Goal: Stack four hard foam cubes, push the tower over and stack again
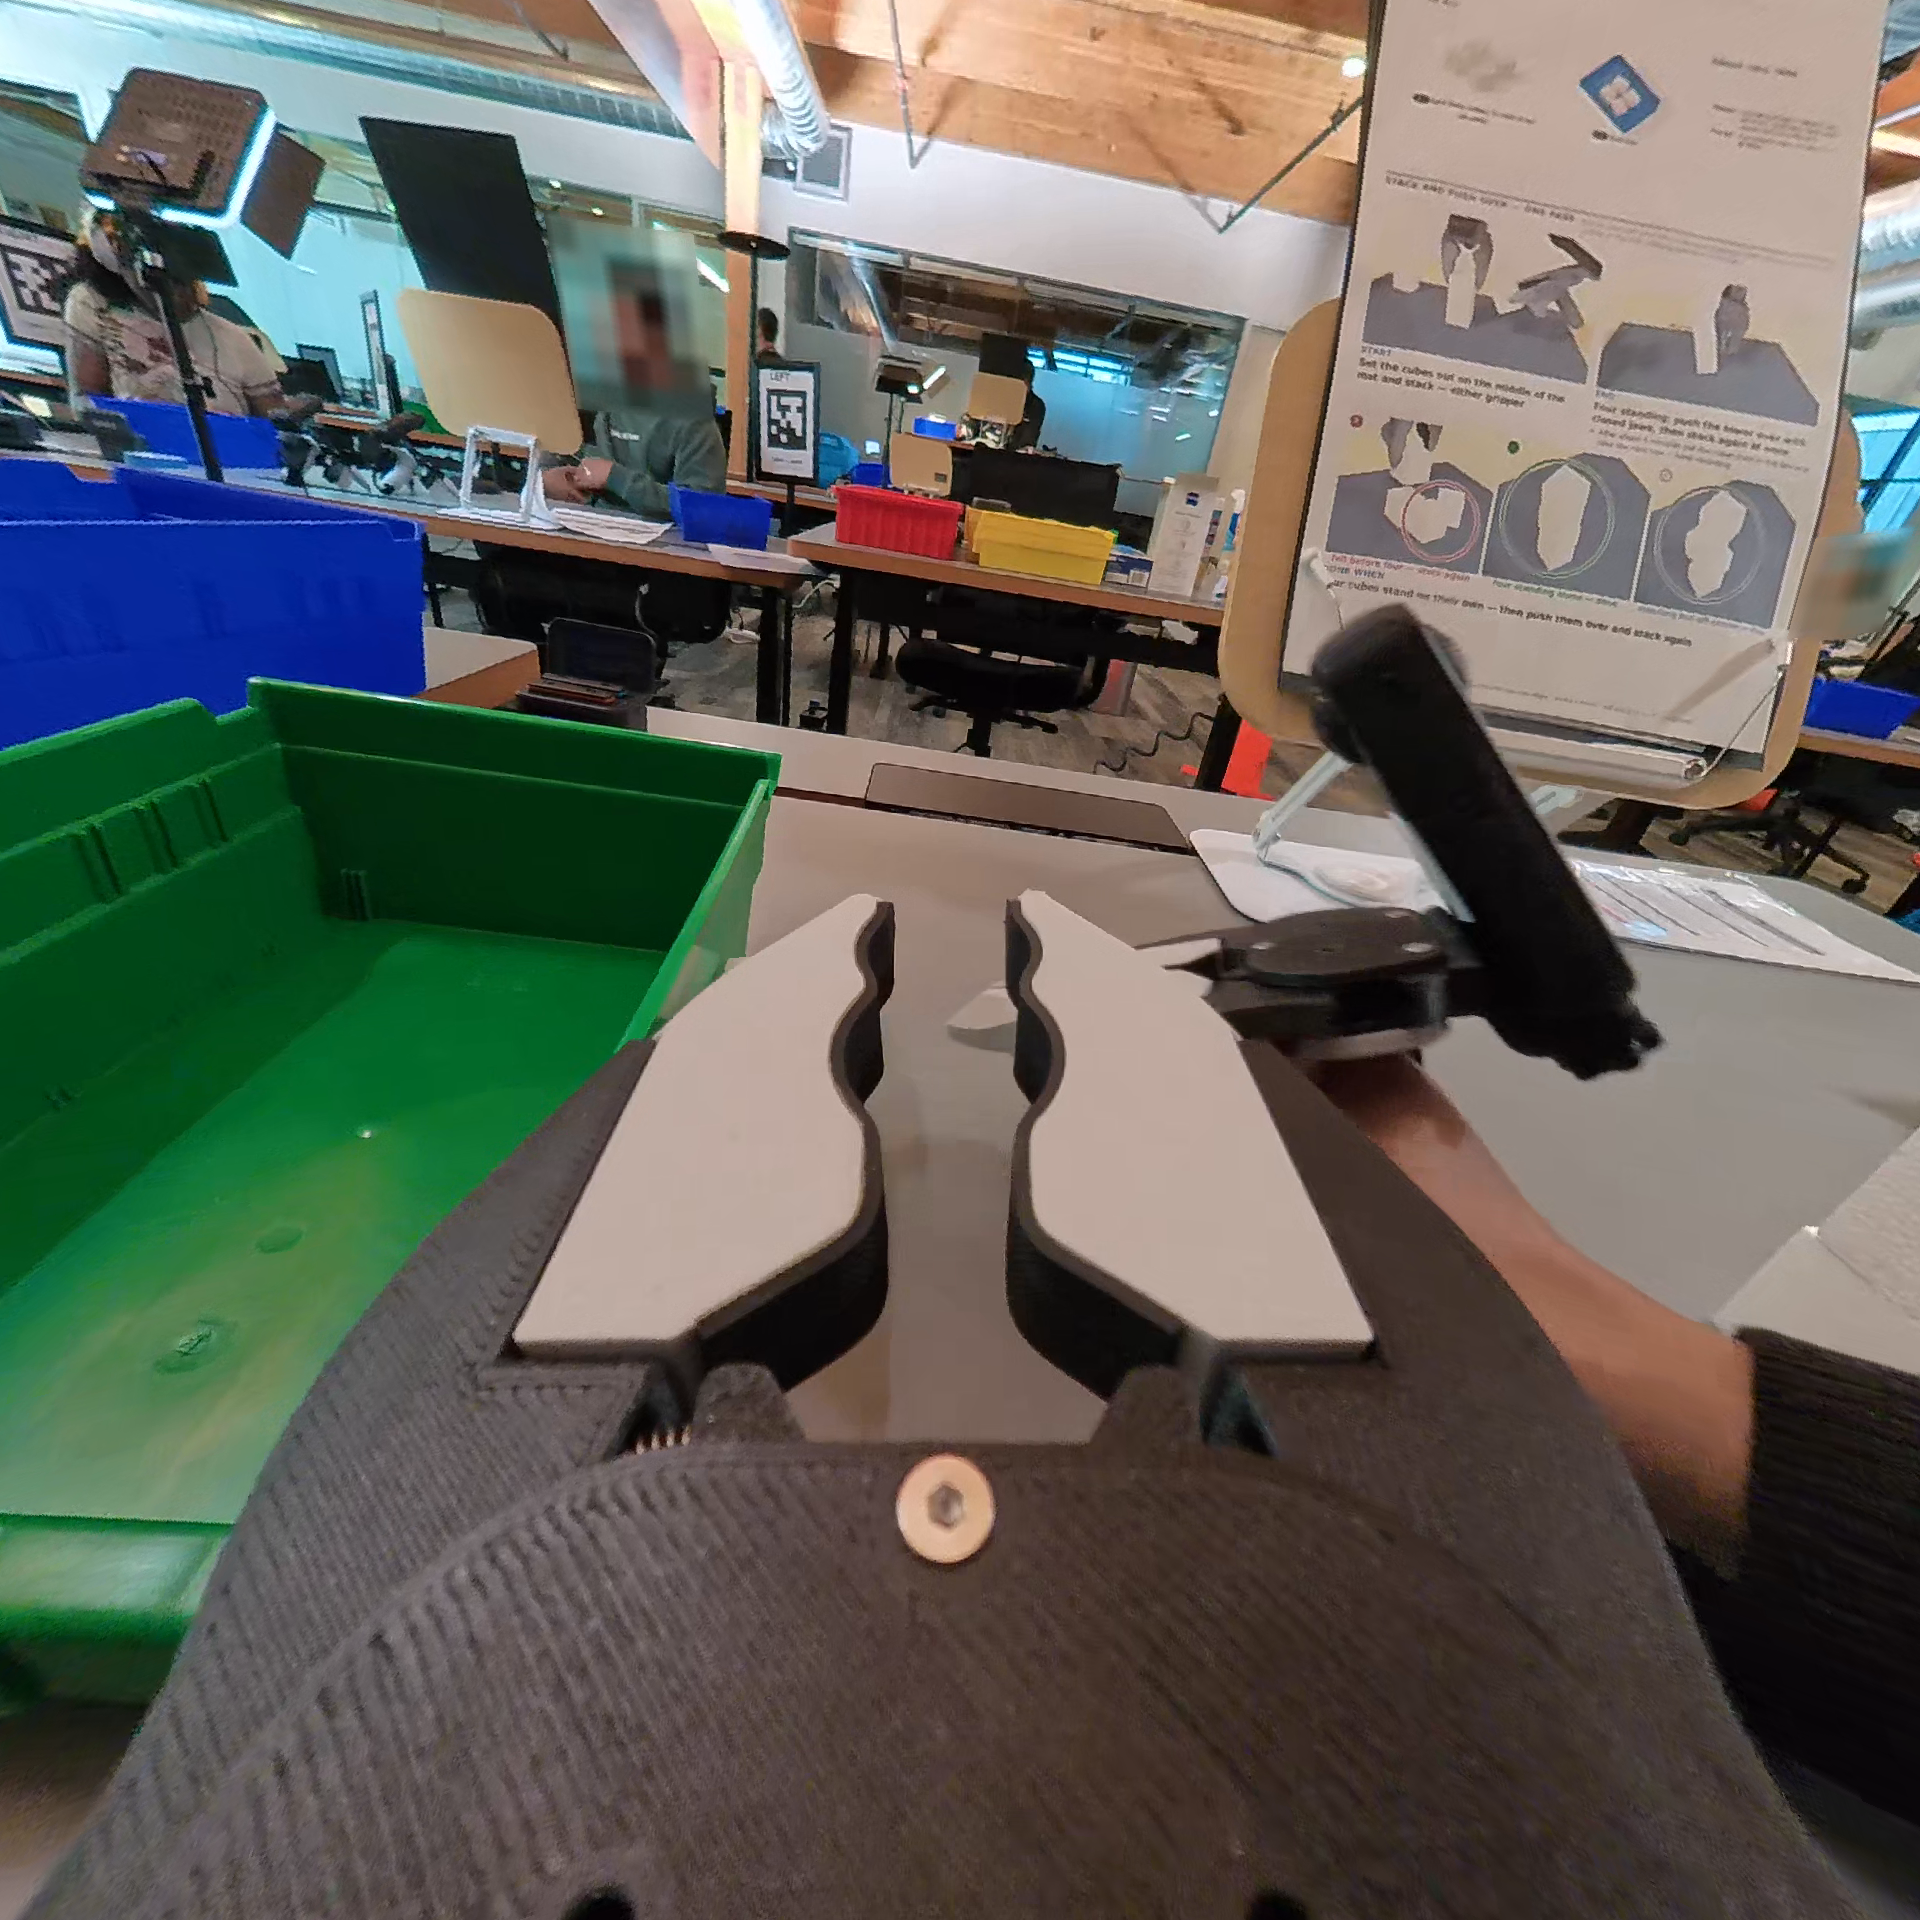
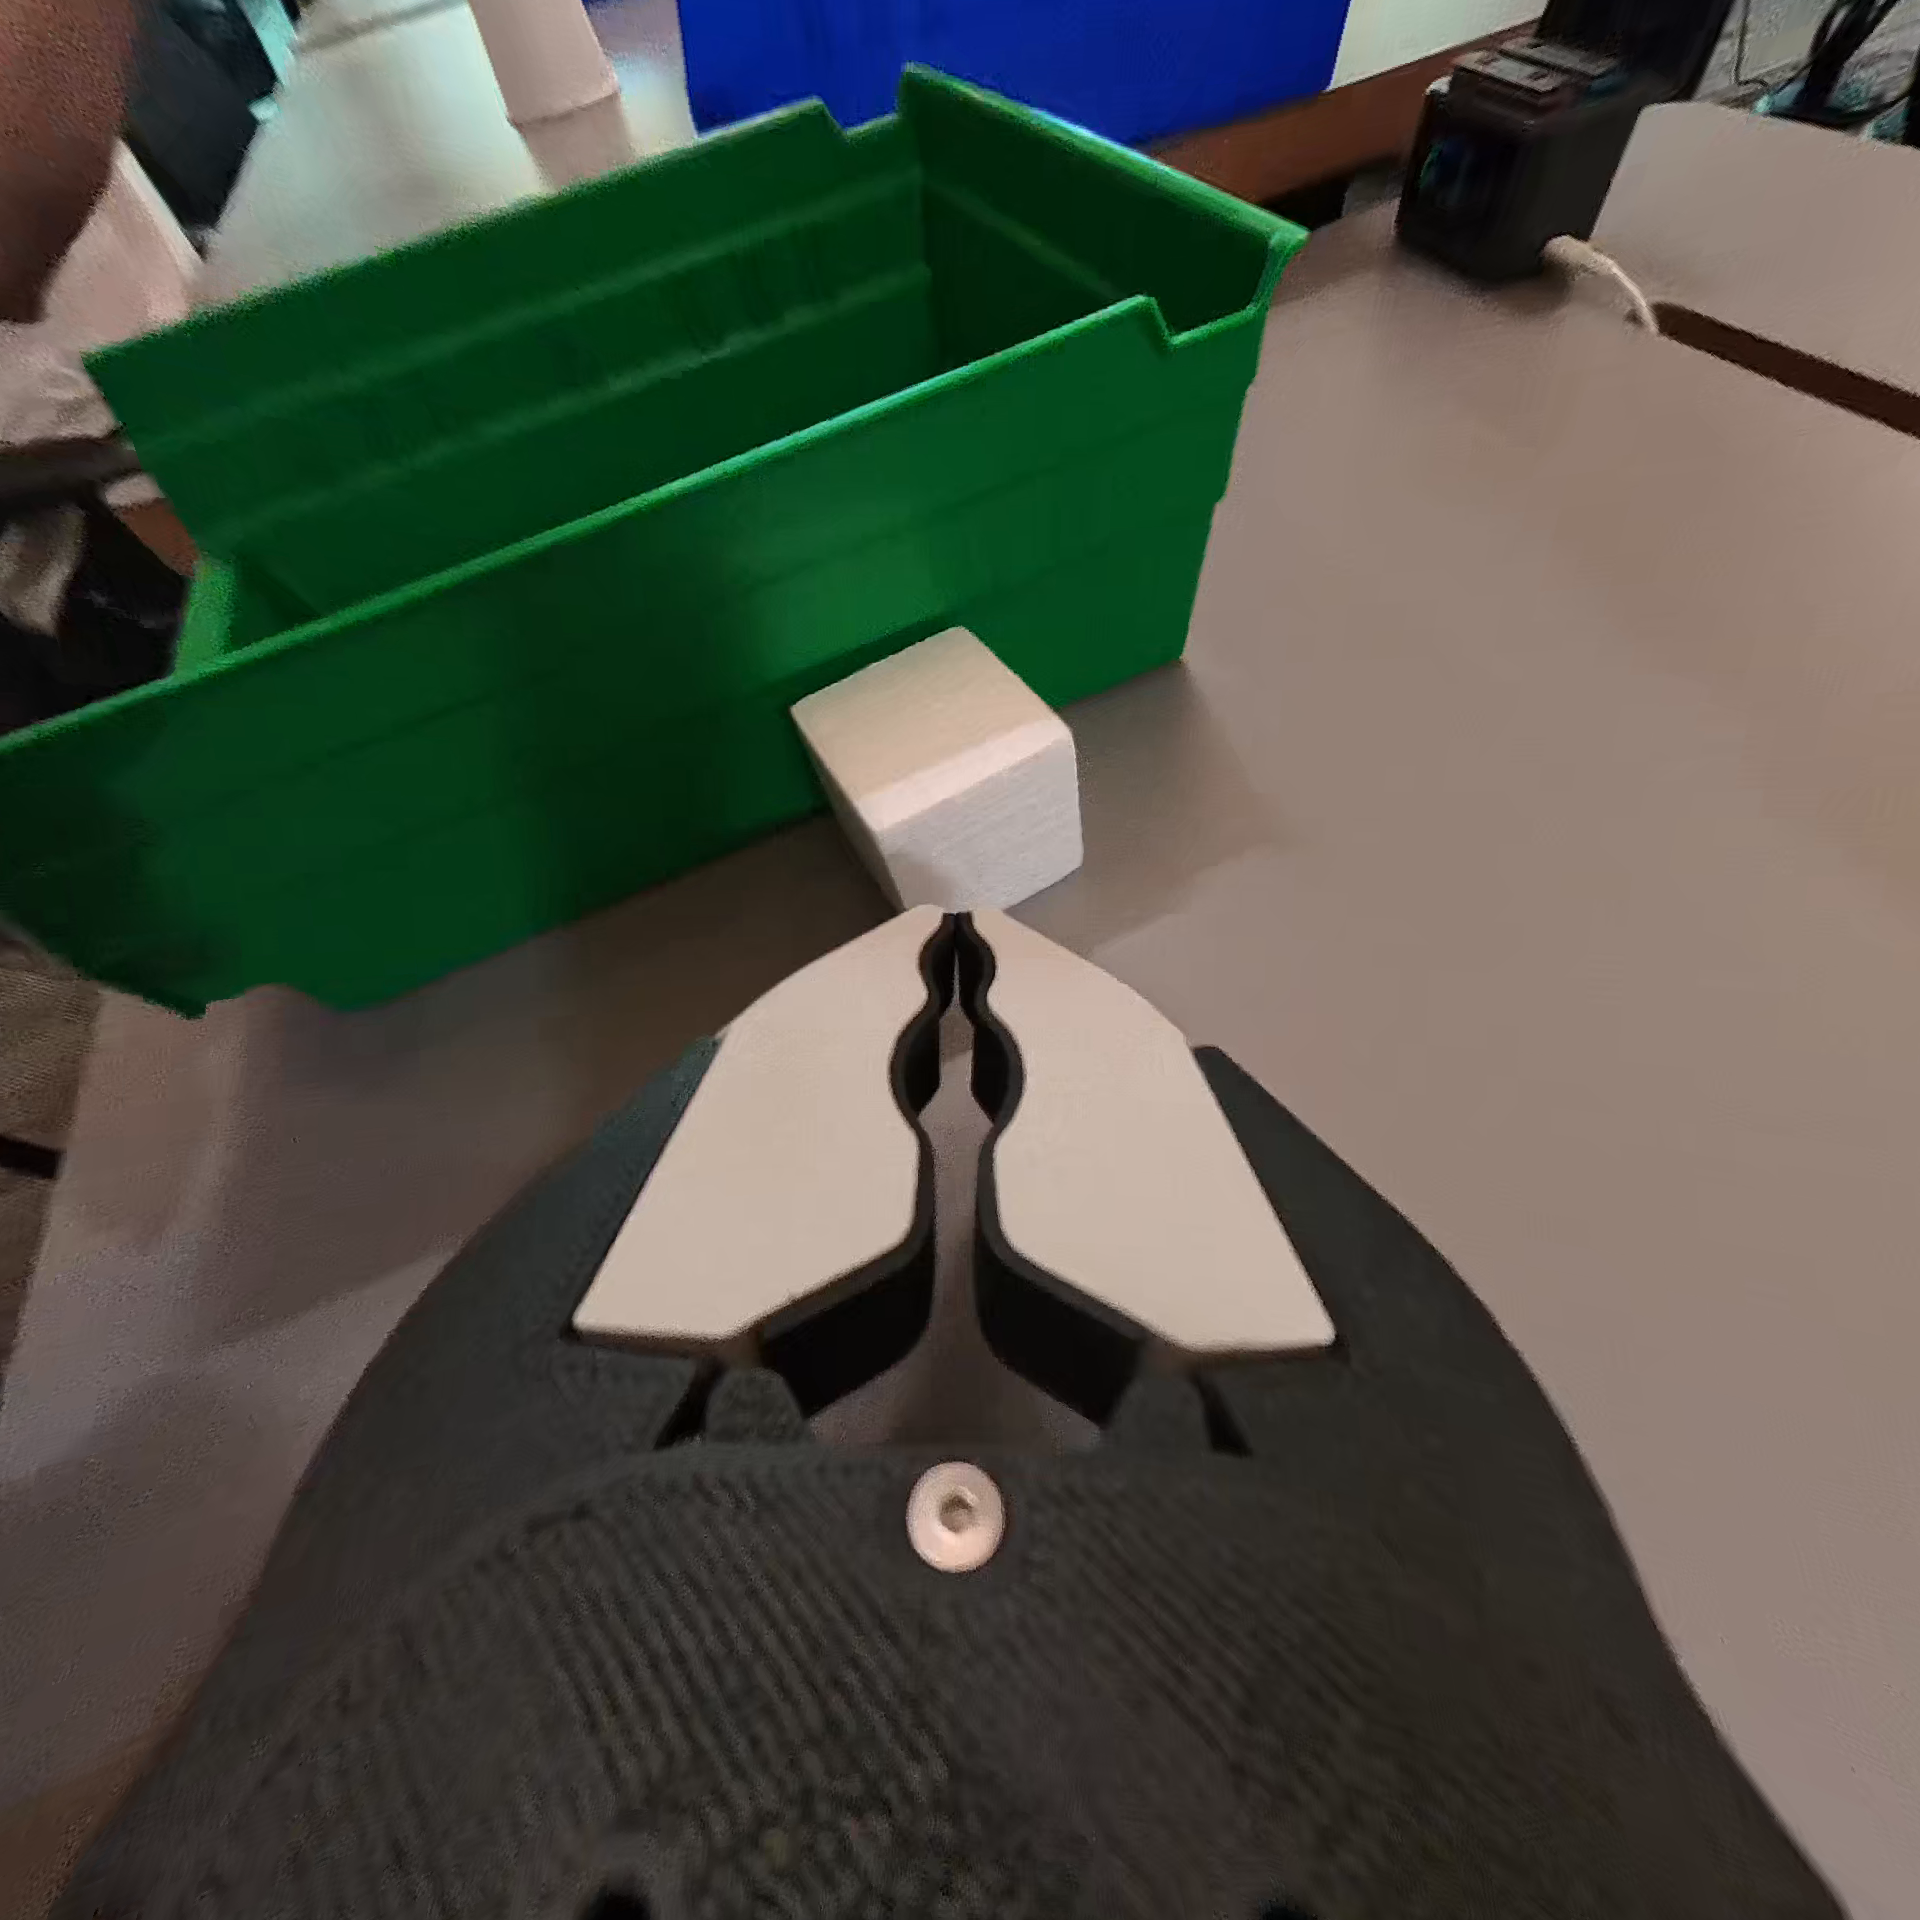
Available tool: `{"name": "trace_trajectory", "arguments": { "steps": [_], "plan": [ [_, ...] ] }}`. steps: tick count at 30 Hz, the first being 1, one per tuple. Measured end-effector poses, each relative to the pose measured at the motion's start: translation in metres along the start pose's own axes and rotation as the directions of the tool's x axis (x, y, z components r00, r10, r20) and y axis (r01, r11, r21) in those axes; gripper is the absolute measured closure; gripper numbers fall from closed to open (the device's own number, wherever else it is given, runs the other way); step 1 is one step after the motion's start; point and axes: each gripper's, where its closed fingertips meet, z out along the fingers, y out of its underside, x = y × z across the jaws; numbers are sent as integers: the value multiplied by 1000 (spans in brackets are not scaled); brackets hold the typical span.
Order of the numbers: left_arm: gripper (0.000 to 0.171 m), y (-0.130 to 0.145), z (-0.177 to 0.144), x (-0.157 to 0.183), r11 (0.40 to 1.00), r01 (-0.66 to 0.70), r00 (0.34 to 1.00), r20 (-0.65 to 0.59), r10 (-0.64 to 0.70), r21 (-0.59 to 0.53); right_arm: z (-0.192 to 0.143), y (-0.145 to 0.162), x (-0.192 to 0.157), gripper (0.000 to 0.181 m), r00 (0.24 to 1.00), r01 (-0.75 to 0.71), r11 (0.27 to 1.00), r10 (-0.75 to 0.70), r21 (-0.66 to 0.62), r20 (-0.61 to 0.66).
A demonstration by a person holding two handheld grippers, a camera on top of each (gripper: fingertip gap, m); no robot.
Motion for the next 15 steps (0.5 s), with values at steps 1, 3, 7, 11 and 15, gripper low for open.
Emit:
{"name": "trace_trajectory", "arguments": {
  "steps": [1,3,7,11,15],
  "plan": [
    [151,-1,-1,-1,1000,4,1000,4,-4,4,-5,2,-1,181,1000,-15,1000,15,5,12],
    [152,-5,-3,-4,999,20,1000,18,-20,25,-15,3,-5,166,999,-17,999,16,30,33],
    [156,-24,-15,-12,993,40,998,35,-44,109,-15,3,-13,111,996,16,1000,-19,26,85],
    [155,-26,-16,-8,990,79,997,-20,-77,121,2,6,-19,91,984,147,988,-141,-43,110],
    [155,-17,-10,0,993,83,995,-56,-78,85,27,-6,-18,79,958,252,967,-245,-27,150]
  ]
}}
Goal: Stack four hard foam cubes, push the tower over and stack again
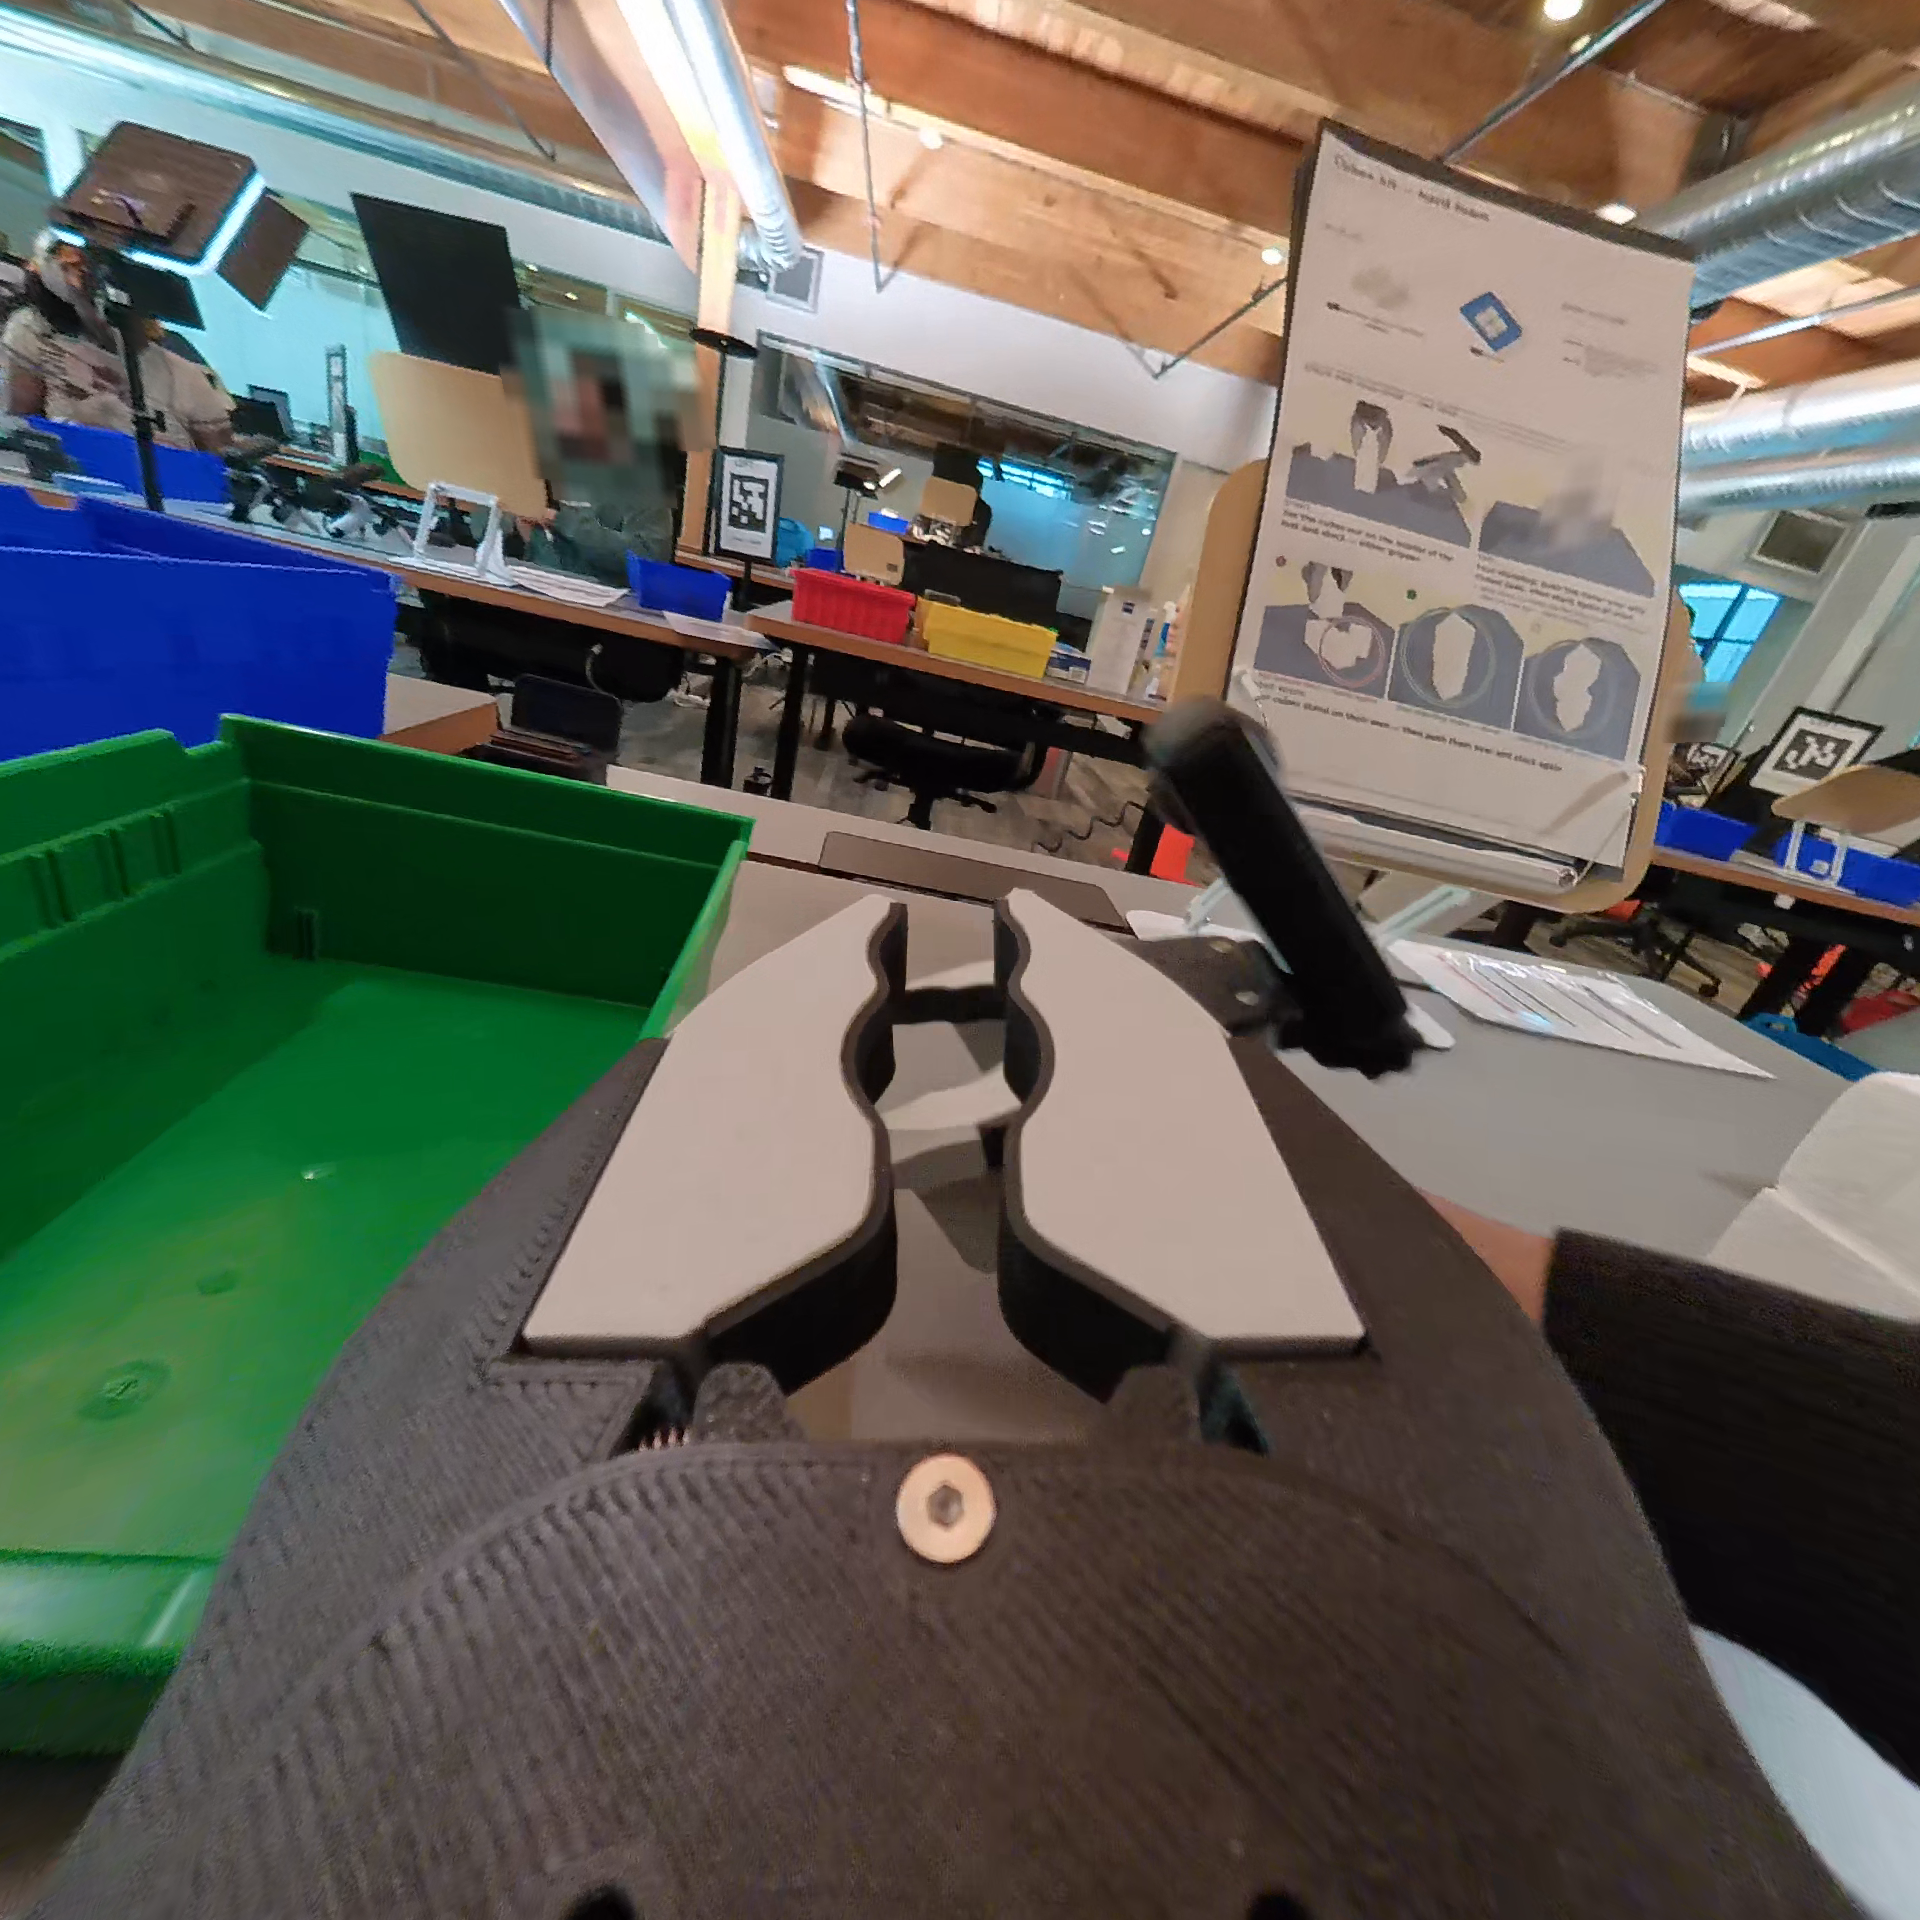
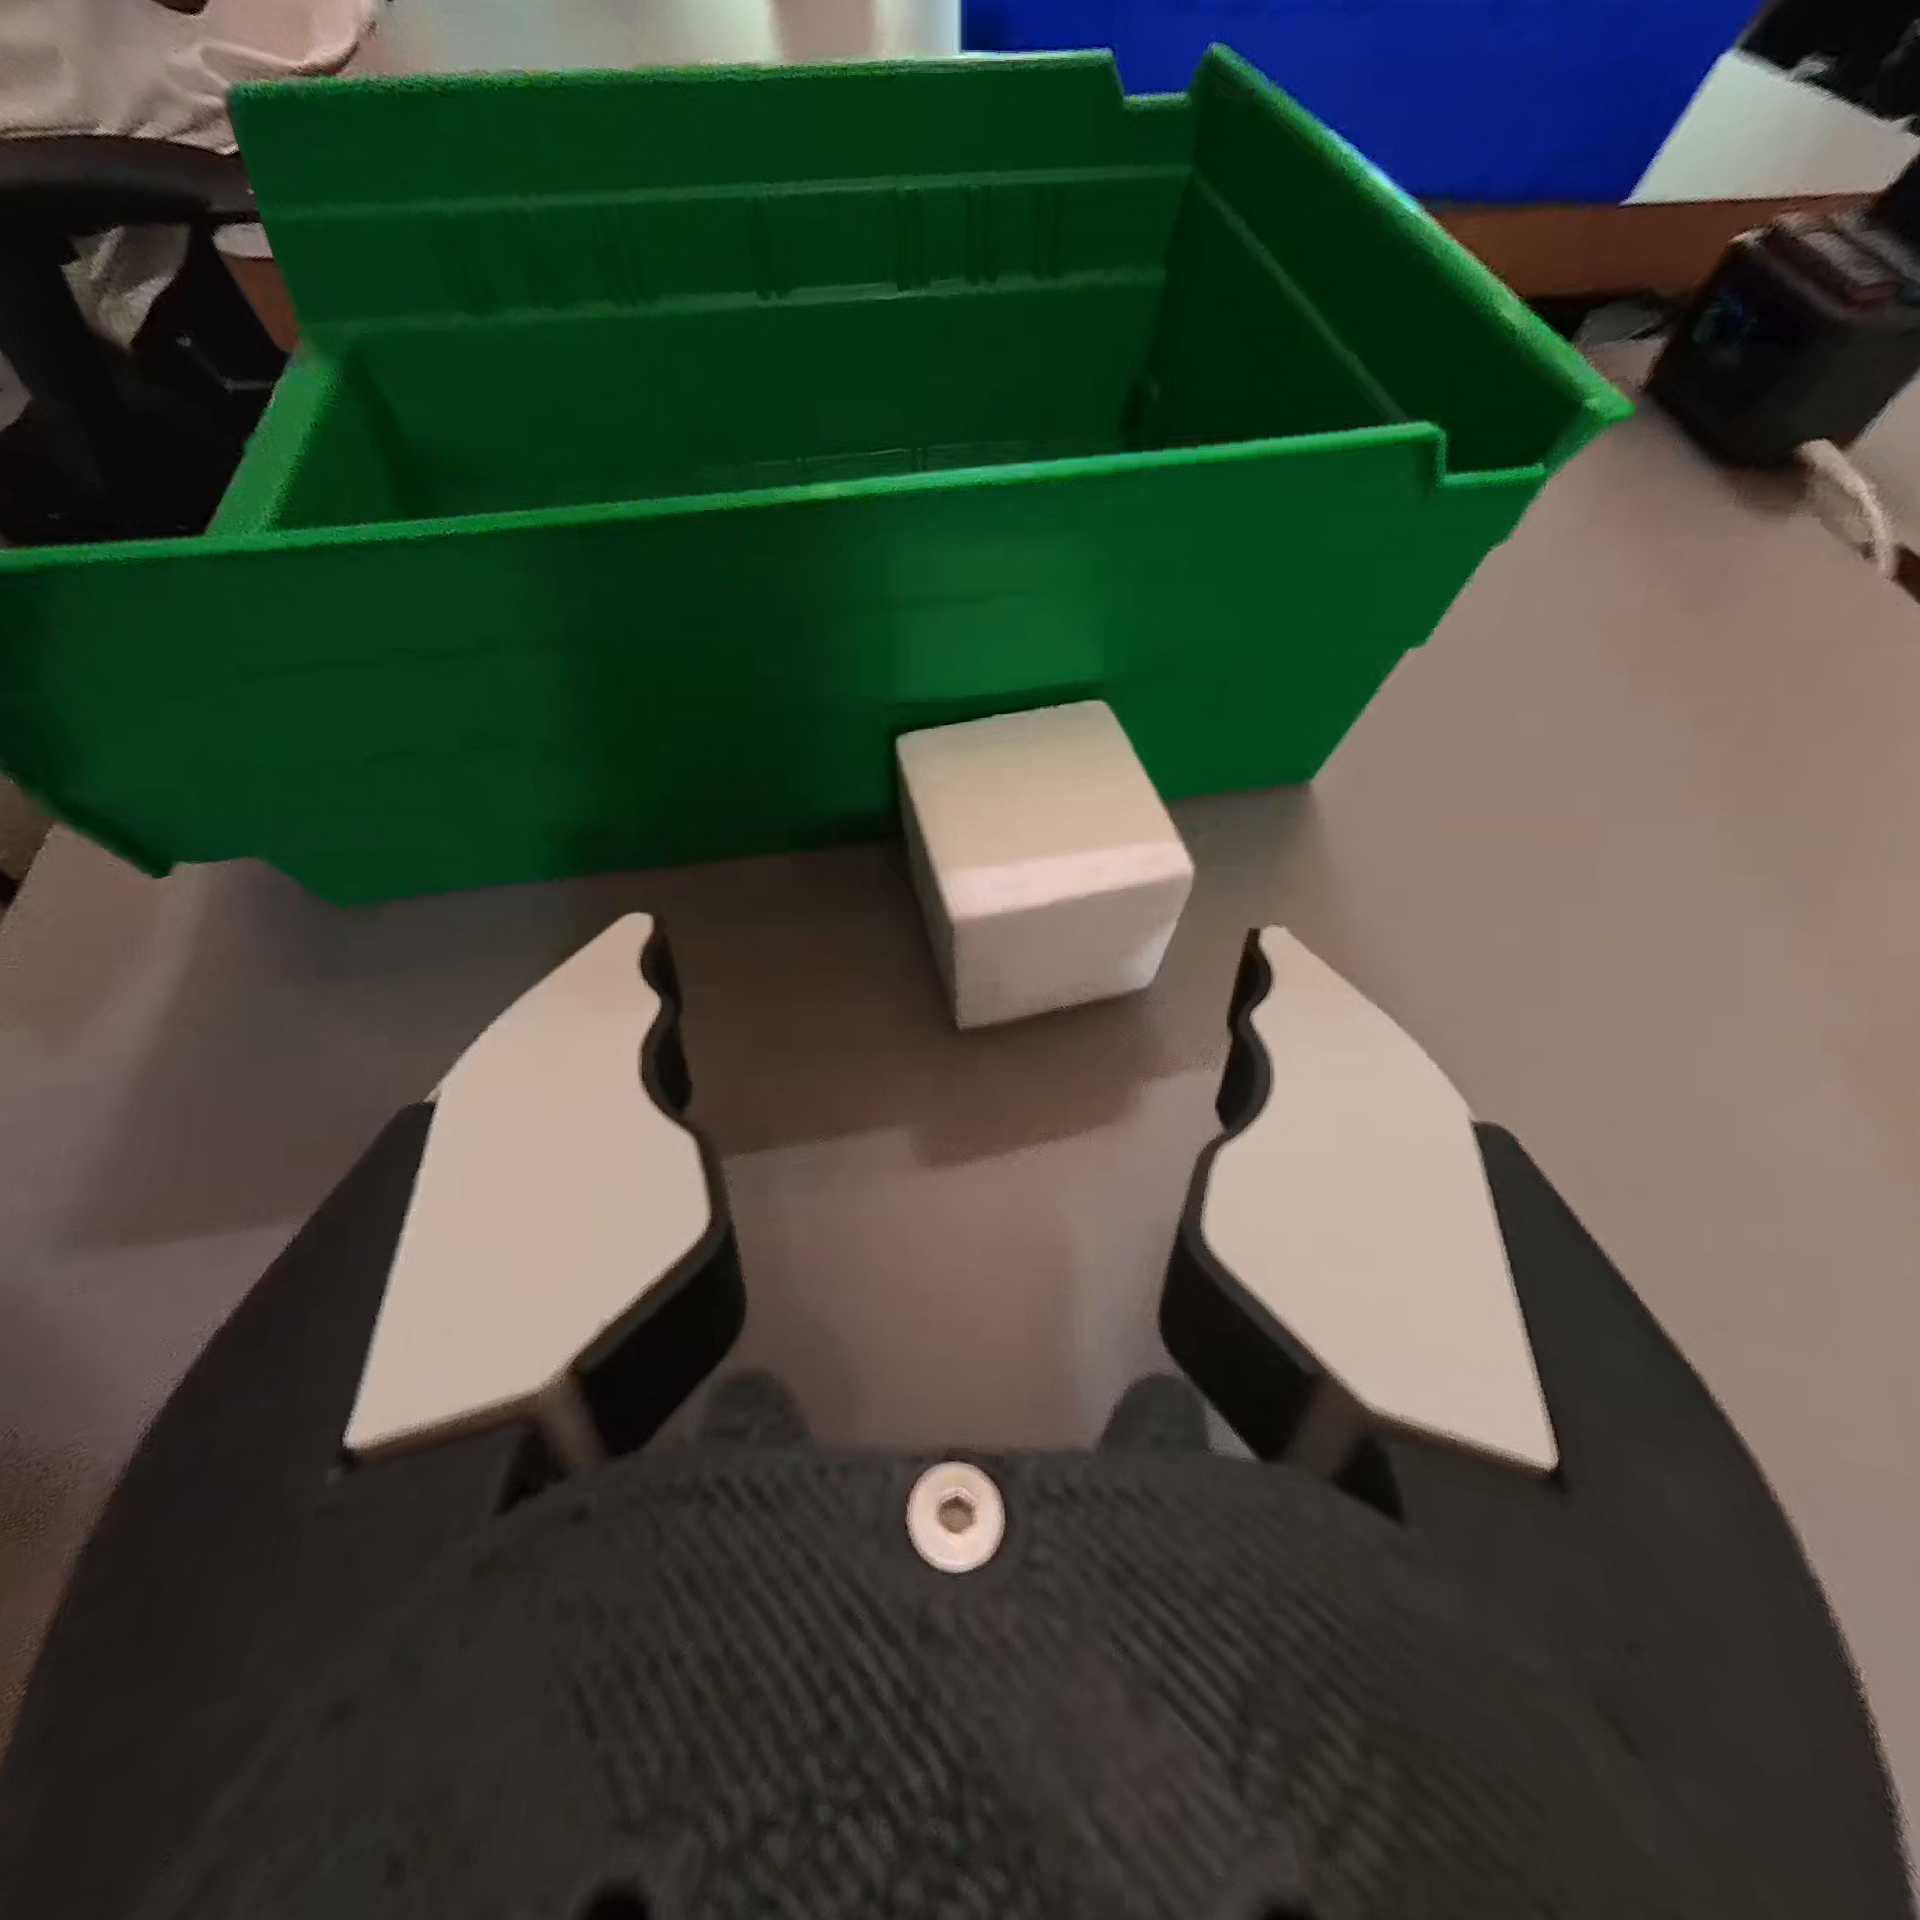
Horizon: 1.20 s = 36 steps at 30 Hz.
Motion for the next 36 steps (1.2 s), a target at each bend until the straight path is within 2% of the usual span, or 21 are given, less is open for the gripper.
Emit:
{"name": "trace_trajectory", "arguments": {
  "steps": [3,4,6,7,8,12,17,20,23,27,29,31,34,36],
  "plan": [
    [157,6,5,6,1000,-3,999,-36,2,-26,23,3,8,66,997,-34,996,40,-88,73],
    [157,8,6,7,1000,-1,999,-41,0,-30,29,6,10,67,994,-44,991,56,-124,92],
    [157,11,8,9,999,5,999,-53,-7,-42,37,15,7,82,989,-43,979,71,-201,134],
    [157,12,8,10,999,9,998,-59,-11,-47,39,17,2,100,985,-27,974,64,-223,160],
    [157,13,8,10,999,11,998,-64,-14,-49,38,18,-1,121,984,-3,975,42,-220,173],
    [158,12,9,9,999,9,998,-59,-11,-42,29,12,-4,122,994,50,987,-33,-154,109],
    [159,7,6,8,1000,-9,999,-41,9,-17,-1,3,3,122,996,-81,995,79,-57,-37],
    [161,-5,1,3,997,-50,999,24,49,51,-55,-27,3,122,965,-229,966,241,118,-106],
    [161,-9,-2,6,996,-49,999,21,48,78,-127,-72,-17,122,957,-244,932,276,268,-86],
    [156,26,7,28,995,-5,997,-78,-3,-95,-221,-101,-58,122,962,-255,927,271,275,-21],
    [153,46,8,43,982,0,990,-140,-26,-187,-266,-102,-79,122,965,-252,919,262,304,8],
    [152,58,7,57,972,-3,982,-184,-41,-234,-308,-92,-85,122,970,-223,923,243,315,-24],
    [152,71,5,76,958,-17,969,-241,-55,-287,-366,-59,-55,122,956,-157,950,215,268,-202],
    [154,74,3,82,955,-18,966,-253,-61,-298,-396,-36,-44,122,954,-178,950,230,257,-190]
  ]
}}
